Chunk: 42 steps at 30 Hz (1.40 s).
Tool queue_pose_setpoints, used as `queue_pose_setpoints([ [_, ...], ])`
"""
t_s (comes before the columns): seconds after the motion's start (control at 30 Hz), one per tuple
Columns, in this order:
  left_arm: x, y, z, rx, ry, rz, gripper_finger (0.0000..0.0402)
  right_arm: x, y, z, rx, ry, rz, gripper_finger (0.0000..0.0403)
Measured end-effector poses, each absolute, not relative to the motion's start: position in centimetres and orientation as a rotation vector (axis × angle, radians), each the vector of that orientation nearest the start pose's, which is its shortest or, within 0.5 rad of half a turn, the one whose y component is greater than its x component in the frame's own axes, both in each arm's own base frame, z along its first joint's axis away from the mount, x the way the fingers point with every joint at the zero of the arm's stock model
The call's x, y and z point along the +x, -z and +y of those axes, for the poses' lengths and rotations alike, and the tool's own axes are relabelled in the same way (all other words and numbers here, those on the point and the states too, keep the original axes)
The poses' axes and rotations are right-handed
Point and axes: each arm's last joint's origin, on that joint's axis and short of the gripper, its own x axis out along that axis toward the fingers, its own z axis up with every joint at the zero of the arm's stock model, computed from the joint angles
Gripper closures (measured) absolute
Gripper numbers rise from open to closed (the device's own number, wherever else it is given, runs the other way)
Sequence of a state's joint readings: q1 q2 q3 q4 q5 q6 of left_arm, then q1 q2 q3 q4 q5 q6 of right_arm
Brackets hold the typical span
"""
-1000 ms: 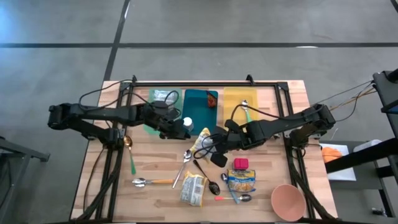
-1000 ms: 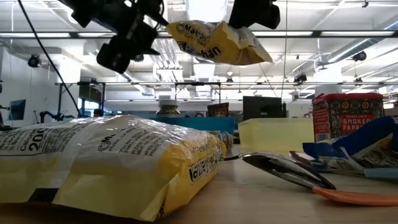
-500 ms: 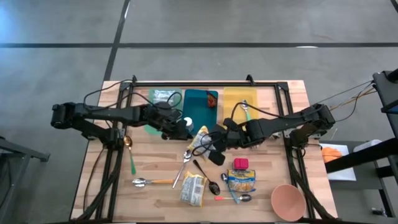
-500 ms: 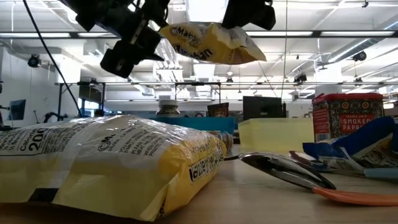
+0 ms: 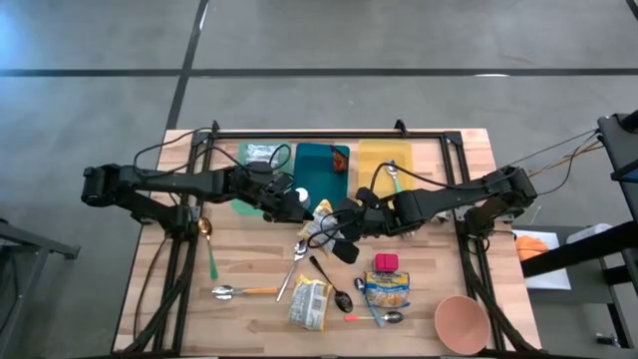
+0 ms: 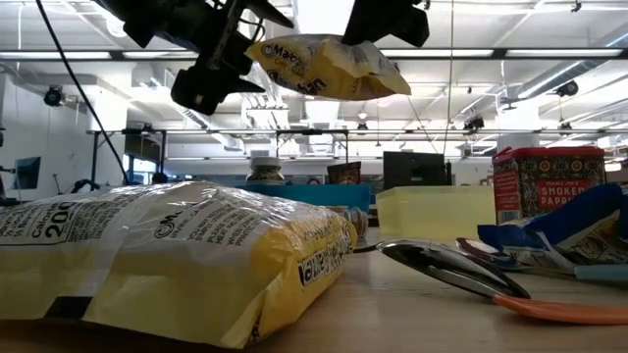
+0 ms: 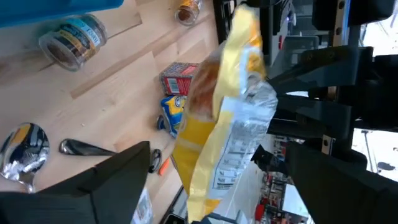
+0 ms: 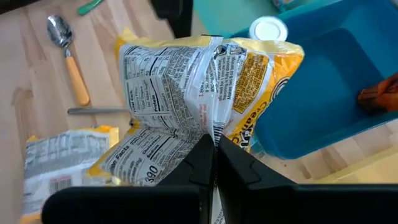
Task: Pick & Place Food Item
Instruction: Put the top yellow noodle pack into the green bin
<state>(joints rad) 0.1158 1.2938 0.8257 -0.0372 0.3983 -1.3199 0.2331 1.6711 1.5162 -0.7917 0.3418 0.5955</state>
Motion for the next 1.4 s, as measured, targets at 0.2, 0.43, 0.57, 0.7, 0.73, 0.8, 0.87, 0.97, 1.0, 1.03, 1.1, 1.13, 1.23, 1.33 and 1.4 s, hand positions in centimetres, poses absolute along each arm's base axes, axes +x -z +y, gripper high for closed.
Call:
queue_pose_setpoints([
  [0.2, 27.6, -25.5, 2.0, -1.470, -0.103, 0.608, 0.0011, 35.0, -31.3, 6.8, 0.291, 0.358, 0.802, 0.0395],
  [0.43, 27.6, -25.5, 2.0, -1.533, -0.120, 0.612, 0.0029, 35.5, -31.6, 6.1, 0.307, 0.363, 0.755, 0.0395],
  [0.57, 27.6, -25.5, 1.9, -1.534, -0.116, 0.614, 0.0030, 35.8, -31.8, 5.8, 0.306, 0.355, 0.721, 0.0395],
  [0.7, 27.7, -25.6, 1.9, -1.529, -0.104, 0.603, 0.0030, 36.2, -32.3, 5.9, 0.292, 0.327, 0.669, 0.0395],
  [0.73, 27.7, -25.7, 1.9, -1.525, -0.098, 0.598, 0.0030, 36.3, -32.3, 5.9, 0.295, 0.322, 0.658, 0.0395],
  [0.8, 27.8, -25.8, 1.9, -1.516, -0.084, 0.583, 0.0030, 36.4, -32.4, 5.9, 0.296, 0.321, 0.650, 0.0395],
  [0.87, 27.9, -26.1, 1.9, -1.494, -0.060, 0.559, 0.0030, 36.4, -32.5, 5.8, 0.290, 0.318, 0.643, 0.0395],
  [0.97, 28.0, -26.4, 1.9, -1.459, -0.026, 0.527, 0.0030, 36.5, -32.5, 5.7, 0.289, 0.319, 0.640, 0.0395],
  [1.0, 28.1, -26.5, 1.9, -1.456, -0.015, 0.521, 0.0030, 36.5, -32.5, 5.7, 0.290, 0.319, 0.637, 0.0395],
  [1.03, 28.1, -26.5, 1.8, -1.453, -0.003, 0.519, 0.0030, 36.5, -32.5, 5.7, 0.290, 0.321, 0.633, 0.0395],
  [1.1, 28.1, -26.7, 1.7, -1.441, 0.023, 0.517, 0.0030, 36.6, -32.6, 5.7, 0.288, 0.319, 0.625, 0.0395],
  [1.13, 28.1, -26.7, 1.6, -1.431, 0.035, 0.516, 0.0030, 36.6, -32.7, 5.7, 0.286, 0.315, 0.617, 0.0395],
  [1.23, 28.2, -26.9, 1.4, -1.421, 0.064, 0.515, 0.0030, 36.9, -33.0, 5.8, 0.274, 0.298, 0.582, 0.0395],
  [1.33, 28.2, -26.9, 1.3, -1.434, 0.072, 0.515, 0.0030, 37.1, -33.2, 5.8, 0.267, 0.289, 0.552, 0.0395],
  [1.4, 28.2, -26.9, 1.2, -1.456, 0.070, 0.521, 0.0030, 37.1, -33.3, 5.8, 0.254, 0.301, 0.545, 0.0395],
])
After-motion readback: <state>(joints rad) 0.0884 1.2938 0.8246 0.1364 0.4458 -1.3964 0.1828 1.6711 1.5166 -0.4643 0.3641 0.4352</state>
